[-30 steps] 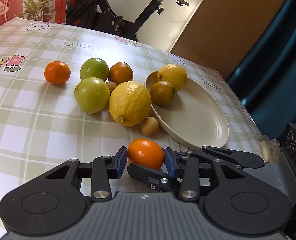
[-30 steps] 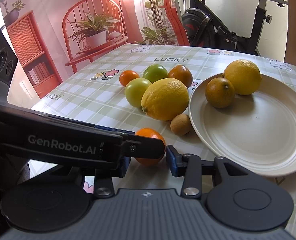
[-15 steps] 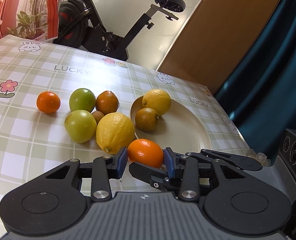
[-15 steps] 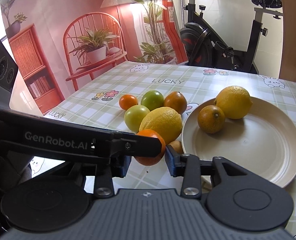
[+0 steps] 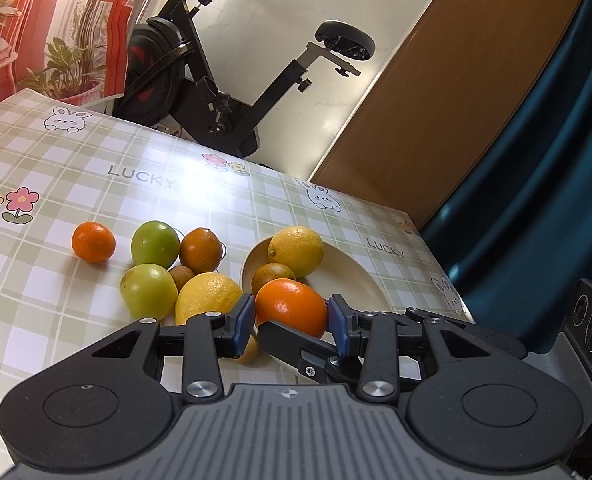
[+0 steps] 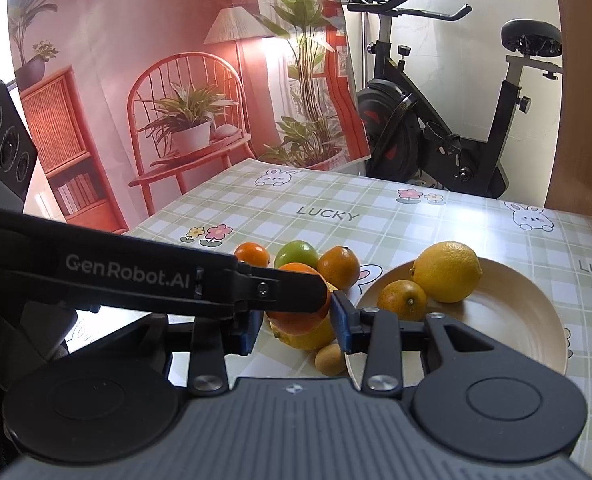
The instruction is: Organize fruits
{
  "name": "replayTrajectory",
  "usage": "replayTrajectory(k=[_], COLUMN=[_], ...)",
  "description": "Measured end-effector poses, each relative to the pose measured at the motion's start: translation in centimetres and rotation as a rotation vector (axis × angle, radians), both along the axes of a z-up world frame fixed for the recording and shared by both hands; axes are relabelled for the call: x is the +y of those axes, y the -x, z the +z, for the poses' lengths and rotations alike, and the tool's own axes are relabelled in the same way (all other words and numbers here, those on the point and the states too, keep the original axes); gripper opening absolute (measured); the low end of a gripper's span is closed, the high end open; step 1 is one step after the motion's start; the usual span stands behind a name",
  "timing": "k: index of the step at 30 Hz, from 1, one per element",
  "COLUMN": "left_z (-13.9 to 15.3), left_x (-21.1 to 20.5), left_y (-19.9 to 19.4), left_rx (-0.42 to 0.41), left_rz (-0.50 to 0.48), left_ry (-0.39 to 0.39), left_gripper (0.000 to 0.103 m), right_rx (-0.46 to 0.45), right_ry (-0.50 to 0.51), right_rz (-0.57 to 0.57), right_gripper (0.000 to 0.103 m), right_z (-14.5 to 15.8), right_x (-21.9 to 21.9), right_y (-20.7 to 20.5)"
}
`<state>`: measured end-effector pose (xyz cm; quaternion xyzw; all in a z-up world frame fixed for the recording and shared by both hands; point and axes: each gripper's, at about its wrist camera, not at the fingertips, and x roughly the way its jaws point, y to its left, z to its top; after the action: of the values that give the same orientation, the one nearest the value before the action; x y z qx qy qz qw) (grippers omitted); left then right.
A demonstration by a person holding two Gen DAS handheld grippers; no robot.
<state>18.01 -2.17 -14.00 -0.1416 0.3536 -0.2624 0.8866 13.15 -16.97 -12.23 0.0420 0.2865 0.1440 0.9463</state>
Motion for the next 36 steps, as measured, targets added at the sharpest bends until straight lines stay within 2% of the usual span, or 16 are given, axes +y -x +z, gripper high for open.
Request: replayTrajectory(k=[6, 10, 15, 17, 19, 21, 25, 30, 33, 36], left_z=[1.4, 2.6, 0.7, -0.3, -0.7, -1.0, -1.6, -3.1, -3.8, -4.1], left_x=[0.1, -0.6, -1.1, -0.6, 0.0, 0.6, 1.8, 1.8, 2.2, 3.0], left_y=[0.7, 1.0, -1.2, -1.5, -1.1, -0.1, 1.2, 2.7, 2.9, 3.0], left_rx=[-0.037, -0.074, 0.006, 0.043, 0.062, 0.060, 0.096, 0.109, 0.130, 0.140], left_rz=[0.008, -0.009, -0.070, -0.065, -0.097, -0.144, -0.178, -0.213, -0.188, -0.167], left_ry=[0.006, -0.032, -0.048, -0.068, -0.068, -0.109, -0.107, -0.132, -0.114, -0.092], left_gripper=[0.041, 0.036, 0.037, 0.036, 0.036, 0.036, 0.037, 0.037, 0.037, 0.037], right_rx=[-0.042, -0.071, -0.048, 0.002, 0.080, 0.132, 0.236, 0.410, 0.475, 0.479], right_ry=[0.012, -0.002, 0.016, -0.001, -0.015, 0.013, 0.058, 0.050, -0.004, 0.041], right_rz=[0.019, 0.017, -0.010, -0.012, 0.004, 0.050, 0.139, 0.263, 0.326, 0.329], right_gripper=[0.038, 0.038, 0.038, 0.027, 0.028, 0.028, 0.046, 0.048, 0.049, 0.049], right_z=[1.4, 2.5, 2.0, 0.7, -0.6, -1.5, -2.2, -3.5, -4.0, -4.3], right_x=[0.3, 0.1, -0.3, -0.9, -1.5, -1.9, -3.1, -2.7, -1.5, -0.6], right_y=[1.4, 1.8, 1.3, 0.7, 0.6, 1.4, 4.1, 6.8, 6.9, 7.4])
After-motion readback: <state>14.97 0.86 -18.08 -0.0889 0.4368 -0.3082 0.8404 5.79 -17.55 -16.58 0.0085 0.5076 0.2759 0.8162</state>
